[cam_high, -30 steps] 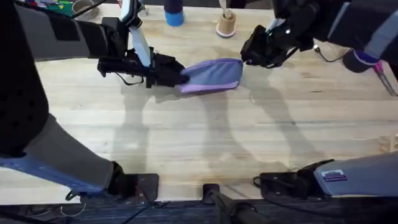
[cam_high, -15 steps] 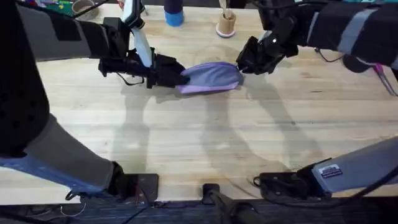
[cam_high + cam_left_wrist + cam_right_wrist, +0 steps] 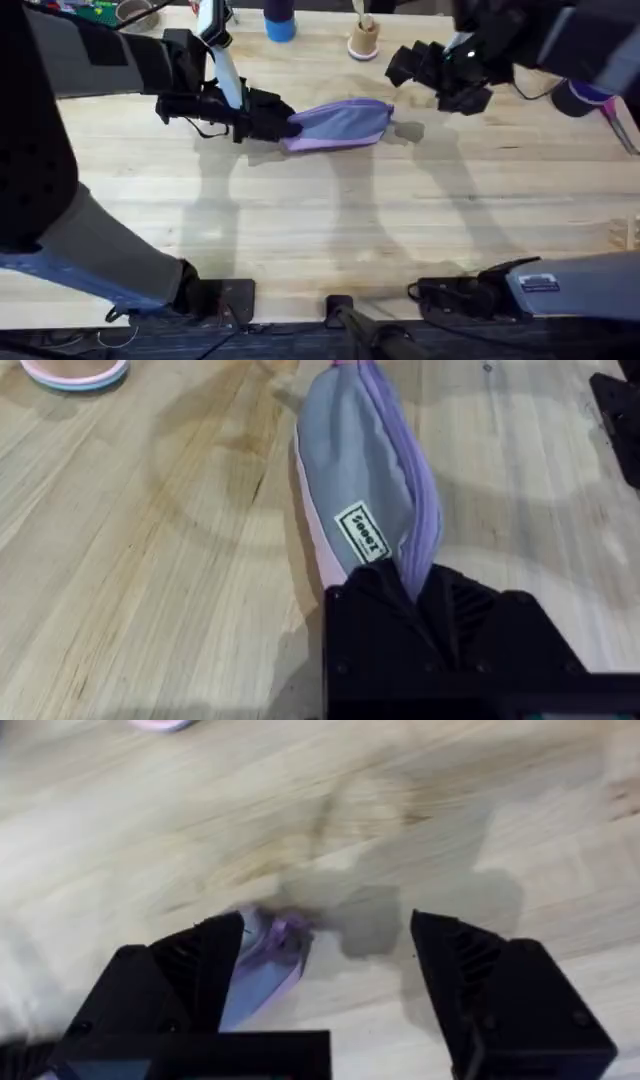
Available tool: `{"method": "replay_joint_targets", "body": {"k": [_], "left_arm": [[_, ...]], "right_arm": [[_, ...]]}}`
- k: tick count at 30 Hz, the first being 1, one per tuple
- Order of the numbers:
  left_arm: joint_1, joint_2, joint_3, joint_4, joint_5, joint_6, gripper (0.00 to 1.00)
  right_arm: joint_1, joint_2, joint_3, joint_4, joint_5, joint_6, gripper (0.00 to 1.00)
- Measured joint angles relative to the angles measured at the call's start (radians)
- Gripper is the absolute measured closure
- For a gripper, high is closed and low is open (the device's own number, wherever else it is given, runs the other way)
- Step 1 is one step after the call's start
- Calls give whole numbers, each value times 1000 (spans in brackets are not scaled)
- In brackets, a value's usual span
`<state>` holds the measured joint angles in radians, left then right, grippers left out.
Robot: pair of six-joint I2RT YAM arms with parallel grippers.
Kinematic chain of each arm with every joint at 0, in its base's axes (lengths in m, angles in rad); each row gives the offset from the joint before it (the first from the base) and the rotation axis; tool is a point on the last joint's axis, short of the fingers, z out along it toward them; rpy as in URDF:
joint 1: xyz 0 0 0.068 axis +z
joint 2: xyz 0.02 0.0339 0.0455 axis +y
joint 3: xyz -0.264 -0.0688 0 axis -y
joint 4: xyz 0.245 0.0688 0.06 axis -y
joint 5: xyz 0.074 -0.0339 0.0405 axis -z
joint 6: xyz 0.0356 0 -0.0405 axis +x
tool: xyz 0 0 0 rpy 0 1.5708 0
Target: Unzip the bag, pick up the pens from the table one at a time and place them inside, then zip the bag closed.
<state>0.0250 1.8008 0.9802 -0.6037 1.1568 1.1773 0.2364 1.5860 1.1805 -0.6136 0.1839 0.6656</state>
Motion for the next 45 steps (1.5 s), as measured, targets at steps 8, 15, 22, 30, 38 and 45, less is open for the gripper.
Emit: {"method": "replay_joint_targets", "body": {"k": [8,15,22,30,38,45], "left_arm": [[0,0,0,-2,-2,0,958],[5,0,0,-3,2,1,330],[8,0,0,-3,3,-4,8],[13,-21,7,-140,-23,-6,5],[13,-287,185,-409,-270,-136,6],[13,-448,248,-494,-459,-369,5]], "right_arm": [[52,-218,0,-51,-37,-144,4],[71,-334,0,-55,-50,-196,5],[71,-340,0,-53,-50,-205,5],[73,-346,0,-46,-50,-244,5],[82,-455,0,-164,-50,-367,5],[82,-517,0,-250,-50,-383,5]]}}
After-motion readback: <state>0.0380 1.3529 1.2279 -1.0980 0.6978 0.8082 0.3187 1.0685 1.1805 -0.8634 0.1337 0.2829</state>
